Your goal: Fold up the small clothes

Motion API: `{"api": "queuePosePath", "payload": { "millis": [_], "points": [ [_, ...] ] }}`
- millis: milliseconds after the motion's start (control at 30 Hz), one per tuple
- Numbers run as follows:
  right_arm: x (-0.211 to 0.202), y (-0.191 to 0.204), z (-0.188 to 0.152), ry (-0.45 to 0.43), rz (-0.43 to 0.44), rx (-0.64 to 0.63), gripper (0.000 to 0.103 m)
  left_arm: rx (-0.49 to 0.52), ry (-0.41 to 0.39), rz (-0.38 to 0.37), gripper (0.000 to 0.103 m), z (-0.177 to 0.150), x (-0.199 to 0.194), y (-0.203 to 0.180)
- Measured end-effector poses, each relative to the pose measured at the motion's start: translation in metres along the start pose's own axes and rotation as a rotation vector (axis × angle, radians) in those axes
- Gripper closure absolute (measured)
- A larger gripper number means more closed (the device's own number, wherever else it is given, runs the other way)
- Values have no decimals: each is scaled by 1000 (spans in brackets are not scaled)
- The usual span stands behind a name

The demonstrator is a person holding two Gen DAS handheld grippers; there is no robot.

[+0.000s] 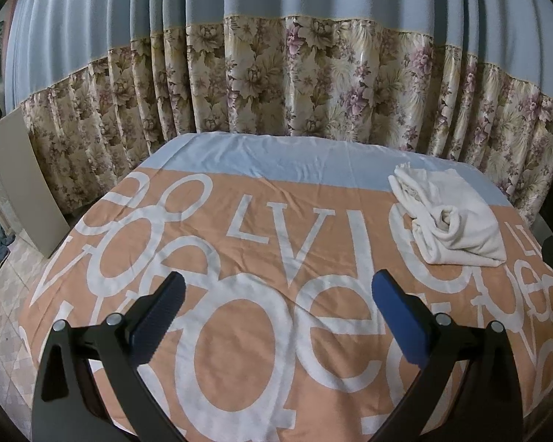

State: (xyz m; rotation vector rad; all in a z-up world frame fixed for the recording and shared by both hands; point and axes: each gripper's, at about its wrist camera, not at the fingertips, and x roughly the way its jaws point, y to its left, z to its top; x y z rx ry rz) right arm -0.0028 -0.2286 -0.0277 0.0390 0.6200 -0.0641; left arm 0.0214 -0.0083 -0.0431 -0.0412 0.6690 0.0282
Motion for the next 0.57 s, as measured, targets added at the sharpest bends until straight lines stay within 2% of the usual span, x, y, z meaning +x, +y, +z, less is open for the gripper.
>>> {"api": "queuePosePath", "payload": {
  "millis": [433, 567],
  "points": [
    [6, 2, -4, 9, 2, 2, 3, 2, -9, 6, 1, -1, 3, -5],
    [10, 1, -7, 15, 3, 7, 3, -5, -5, -13, 2, 0, 4, -4]
  ]
}}
